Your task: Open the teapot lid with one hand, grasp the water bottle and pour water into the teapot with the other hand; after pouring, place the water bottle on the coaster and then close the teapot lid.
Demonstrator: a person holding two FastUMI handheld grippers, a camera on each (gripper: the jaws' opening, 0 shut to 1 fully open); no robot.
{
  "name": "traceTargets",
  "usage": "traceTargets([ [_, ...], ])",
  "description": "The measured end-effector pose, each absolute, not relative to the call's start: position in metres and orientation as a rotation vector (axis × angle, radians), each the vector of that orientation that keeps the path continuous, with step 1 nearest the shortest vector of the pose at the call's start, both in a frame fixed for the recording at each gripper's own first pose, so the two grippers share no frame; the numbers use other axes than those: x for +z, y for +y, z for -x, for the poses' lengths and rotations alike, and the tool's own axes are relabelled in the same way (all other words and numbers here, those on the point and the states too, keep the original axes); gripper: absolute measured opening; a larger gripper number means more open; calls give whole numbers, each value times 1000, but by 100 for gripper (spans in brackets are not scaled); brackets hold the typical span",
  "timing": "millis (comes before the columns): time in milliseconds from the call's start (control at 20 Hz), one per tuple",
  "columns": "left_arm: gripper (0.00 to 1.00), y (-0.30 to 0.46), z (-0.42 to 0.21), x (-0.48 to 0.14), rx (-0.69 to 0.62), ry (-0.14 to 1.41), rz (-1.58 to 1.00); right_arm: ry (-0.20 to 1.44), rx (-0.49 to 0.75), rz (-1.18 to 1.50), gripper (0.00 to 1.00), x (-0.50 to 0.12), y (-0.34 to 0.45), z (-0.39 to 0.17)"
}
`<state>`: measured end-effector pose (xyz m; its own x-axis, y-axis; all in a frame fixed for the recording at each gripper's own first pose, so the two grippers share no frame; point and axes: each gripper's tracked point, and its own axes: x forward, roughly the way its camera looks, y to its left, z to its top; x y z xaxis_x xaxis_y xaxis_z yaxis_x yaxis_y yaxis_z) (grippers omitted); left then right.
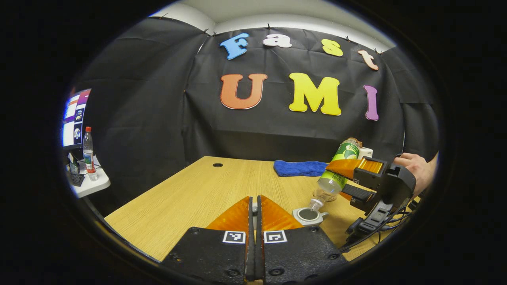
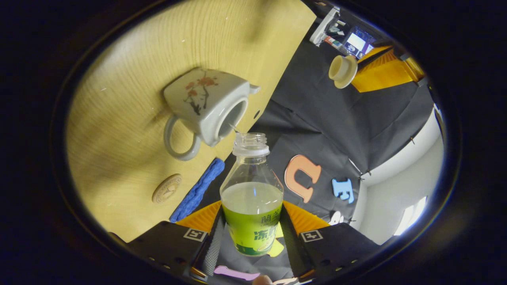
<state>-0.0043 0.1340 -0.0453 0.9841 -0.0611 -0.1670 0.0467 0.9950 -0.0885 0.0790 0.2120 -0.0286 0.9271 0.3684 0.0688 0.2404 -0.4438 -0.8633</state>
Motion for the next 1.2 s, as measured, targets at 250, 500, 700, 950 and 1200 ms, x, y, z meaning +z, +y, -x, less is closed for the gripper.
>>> traceTargets([
  [250, 3, 135, 4, -45, -55, 171, 82, -433, 161, 2049, 70, -30, 212, -80],
  [500, 3, 135, 4, -44, -51, 172, 82, -428, 162, 2047, 71, -29, 211, -81],
  [700, 3, 133, 5, -44, -55, 171, 79, -431, 159, 2035, 70, -28, 212, -82],
  [950, 1, 140, 6, -45, -42, 170, 79, -300, 255, 1802, 70, -40, 196, -85],
  [1200, 3, 143, 9, -37, -22, 153, 68, -79, 426, 1388, 72, -57, 186, -78],
])
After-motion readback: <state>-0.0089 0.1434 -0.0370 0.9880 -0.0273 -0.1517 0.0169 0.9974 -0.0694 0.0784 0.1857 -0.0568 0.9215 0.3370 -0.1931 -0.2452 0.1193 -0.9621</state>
